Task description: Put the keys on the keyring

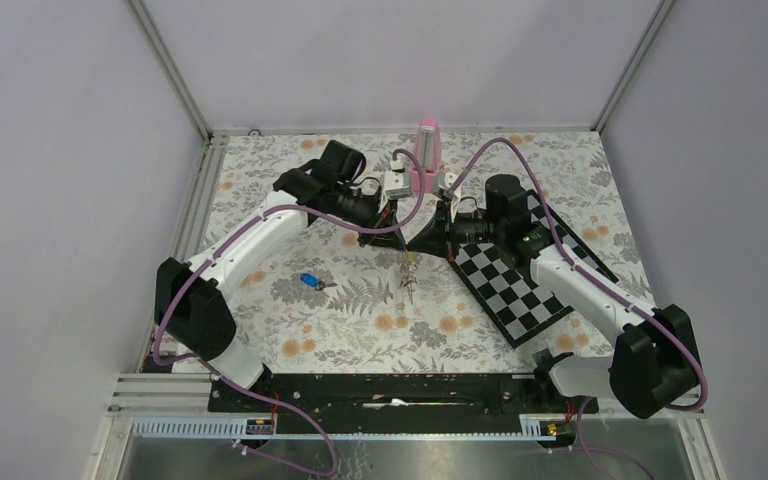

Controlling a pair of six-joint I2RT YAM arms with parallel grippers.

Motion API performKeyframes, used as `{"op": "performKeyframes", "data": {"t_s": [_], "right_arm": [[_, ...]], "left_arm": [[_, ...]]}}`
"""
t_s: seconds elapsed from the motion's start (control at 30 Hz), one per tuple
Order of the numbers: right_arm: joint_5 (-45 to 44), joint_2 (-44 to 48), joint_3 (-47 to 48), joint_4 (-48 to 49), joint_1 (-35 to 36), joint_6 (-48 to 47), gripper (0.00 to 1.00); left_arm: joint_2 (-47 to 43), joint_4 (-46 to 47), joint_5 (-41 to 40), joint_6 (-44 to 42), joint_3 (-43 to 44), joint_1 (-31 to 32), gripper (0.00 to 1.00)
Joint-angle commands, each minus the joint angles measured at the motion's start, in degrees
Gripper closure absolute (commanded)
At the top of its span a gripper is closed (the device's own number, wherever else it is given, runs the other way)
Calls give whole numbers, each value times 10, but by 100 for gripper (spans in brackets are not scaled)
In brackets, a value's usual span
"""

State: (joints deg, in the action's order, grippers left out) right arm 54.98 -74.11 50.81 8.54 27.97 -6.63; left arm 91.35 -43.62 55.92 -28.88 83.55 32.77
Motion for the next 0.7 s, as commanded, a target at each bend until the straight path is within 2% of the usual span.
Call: {"op": "performKeyframes", "data": {"t_s": [0.0,0.03,0.1,0.17,0.3,0.37,0.57,0.67], "right_arm": [[-4,4,16,9,6,10,100],[-8,6,23,9,5,20,100],[-9,10,34,14,-2,44,100],[-3,14,41,30,-11,78,100],[11,16,32,89,-28,159,100],[13,12,24,121,-36,194,100],[23,1,2,208,-48,272,100],[28,-6,-8,247,-49,305,100]], "left_arm": [[4,24,45,0,32,-3,99],[3,35,56,11,29,-10,94],[-4,78,90,52,9,-31,76],[-21,169,121,135,-31,-56,63],[-77,494,141,379,-178,-86,52],[-95,607,139,462,-220,-90,50],[-103,617,113,483,-241,-90,56],[-101,690,106,531,-259,-90,59]]}}
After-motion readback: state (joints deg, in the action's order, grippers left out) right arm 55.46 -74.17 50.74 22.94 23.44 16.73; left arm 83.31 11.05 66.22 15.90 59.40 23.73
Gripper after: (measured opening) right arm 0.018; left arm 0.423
